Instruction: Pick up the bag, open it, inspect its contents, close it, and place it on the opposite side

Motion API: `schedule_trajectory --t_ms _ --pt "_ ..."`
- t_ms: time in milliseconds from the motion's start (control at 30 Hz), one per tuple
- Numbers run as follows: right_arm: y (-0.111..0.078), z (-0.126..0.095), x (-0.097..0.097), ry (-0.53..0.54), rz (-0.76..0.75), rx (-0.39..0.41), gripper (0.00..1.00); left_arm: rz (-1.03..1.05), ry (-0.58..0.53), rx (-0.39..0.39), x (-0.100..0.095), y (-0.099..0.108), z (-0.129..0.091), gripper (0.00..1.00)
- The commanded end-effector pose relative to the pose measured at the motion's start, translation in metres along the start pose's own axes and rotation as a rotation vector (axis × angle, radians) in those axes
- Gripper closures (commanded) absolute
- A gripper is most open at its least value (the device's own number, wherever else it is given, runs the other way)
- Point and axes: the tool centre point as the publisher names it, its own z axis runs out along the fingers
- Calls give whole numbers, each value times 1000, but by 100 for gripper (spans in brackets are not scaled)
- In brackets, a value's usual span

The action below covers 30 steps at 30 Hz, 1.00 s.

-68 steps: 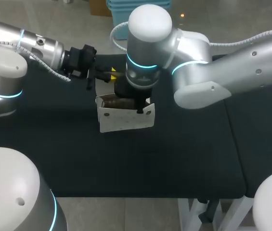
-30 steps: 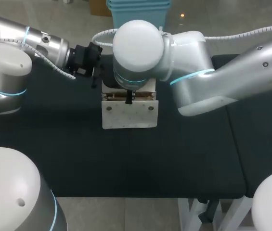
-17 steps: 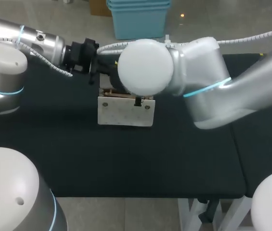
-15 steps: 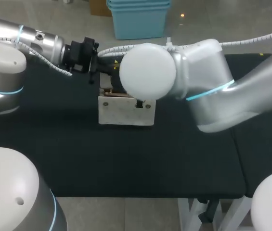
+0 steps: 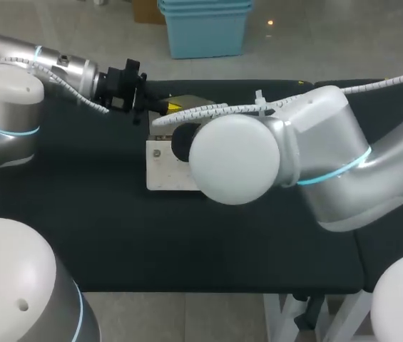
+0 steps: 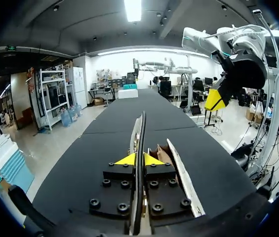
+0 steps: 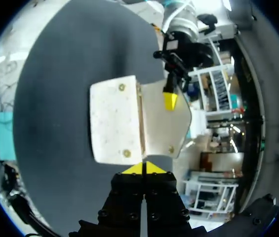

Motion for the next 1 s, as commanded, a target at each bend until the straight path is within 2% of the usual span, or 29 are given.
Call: schedule_trajectory --t_ms 33,167,400,600,967,1000 --pt "-9 -8 21 -77 -4 -14 100 38 23 2 -16 17 11 100" --pt "-9 0 34 -68 -8 -19 100 130 -13 -21 -19 28 10 100" --pt "-4 24 57 -29 -18 -12 100 260 -12 16 -12 34 11 100" --pt "3 48 71 0 -14 -2 100 346 -26 6 -4 40 14 100" --pt "11 81 91 -12 -26 -14 100 437 -3 -4 13 38 17 100" --pt "10 83 93 -25 -28 -10 93 436 2 -1 14 38 18 100"
